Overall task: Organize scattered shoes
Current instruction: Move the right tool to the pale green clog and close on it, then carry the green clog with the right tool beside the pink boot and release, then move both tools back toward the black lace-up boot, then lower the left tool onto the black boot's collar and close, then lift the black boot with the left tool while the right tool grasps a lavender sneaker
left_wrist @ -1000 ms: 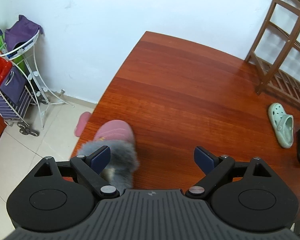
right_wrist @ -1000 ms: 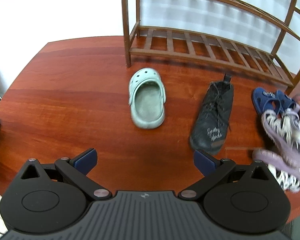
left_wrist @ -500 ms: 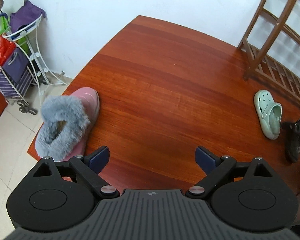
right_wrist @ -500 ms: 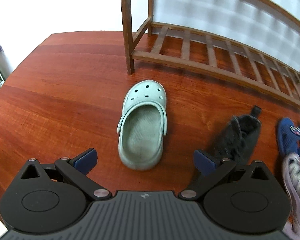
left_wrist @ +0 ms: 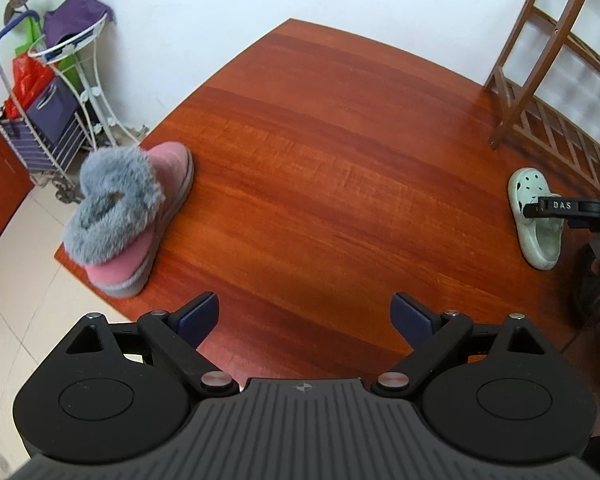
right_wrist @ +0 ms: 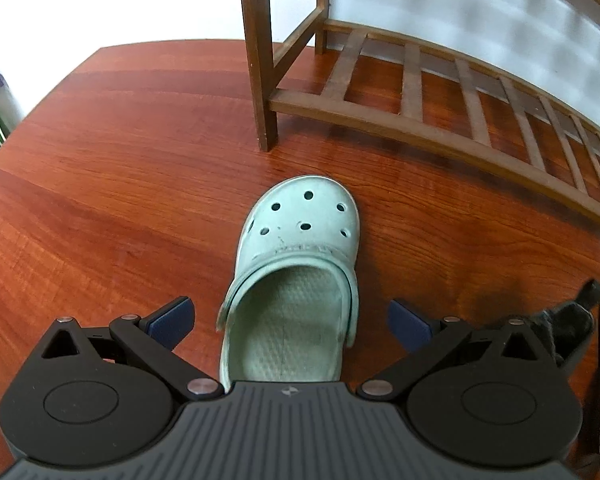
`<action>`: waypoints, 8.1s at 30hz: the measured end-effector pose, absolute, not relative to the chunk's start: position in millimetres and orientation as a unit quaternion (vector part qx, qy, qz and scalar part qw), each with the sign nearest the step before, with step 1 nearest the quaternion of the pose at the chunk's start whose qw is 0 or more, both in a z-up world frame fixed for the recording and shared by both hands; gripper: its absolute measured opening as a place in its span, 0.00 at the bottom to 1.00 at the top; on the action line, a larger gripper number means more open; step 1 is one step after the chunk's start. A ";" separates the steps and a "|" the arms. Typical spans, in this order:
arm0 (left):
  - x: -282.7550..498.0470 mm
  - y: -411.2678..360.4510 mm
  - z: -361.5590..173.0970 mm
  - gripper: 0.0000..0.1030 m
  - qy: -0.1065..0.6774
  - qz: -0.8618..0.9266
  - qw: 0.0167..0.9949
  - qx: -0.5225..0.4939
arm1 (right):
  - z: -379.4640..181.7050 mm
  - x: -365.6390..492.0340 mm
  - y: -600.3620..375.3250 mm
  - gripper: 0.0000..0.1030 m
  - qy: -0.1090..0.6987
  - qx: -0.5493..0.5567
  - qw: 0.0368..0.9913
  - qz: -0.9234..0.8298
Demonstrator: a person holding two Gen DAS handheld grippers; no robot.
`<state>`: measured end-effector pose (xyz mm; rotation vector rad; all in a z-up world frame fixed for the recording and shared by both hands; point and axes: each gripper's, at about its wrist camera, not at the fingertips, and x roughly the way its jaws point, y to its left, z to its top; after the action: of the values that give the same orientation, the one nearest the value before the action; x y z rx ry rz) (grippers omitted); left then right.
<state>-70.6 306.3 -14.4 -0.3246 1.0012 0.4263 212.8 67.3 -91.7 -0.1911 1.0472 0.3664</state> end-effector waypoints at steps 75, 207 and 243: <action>-219.9 495.0 -19.8 0.91 0.480 0.122 0.852 -0.171 | -92.1 -33.0 334.8 0.72 0.537 0.029 0.829 0.153; 266.6 -75.2 -88.2 0.82 0.532 -0.159 0.831 -0.016 | -65.2 -60.1 -346.3 0.93 0.471 0.144 0.846 -0.205; 202.9 41.0 -85.3 0.57 0.554 -0.041 0.825 -0.108 | -31.2 -4.4 -317.4 0.93 0.445 0.084 0.888 -0.080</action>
<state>202.9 41.0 -85.3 -0.2291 1.1766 -0.0882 -4.4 -317.4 -31.2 0.1749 0.9257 -0.1665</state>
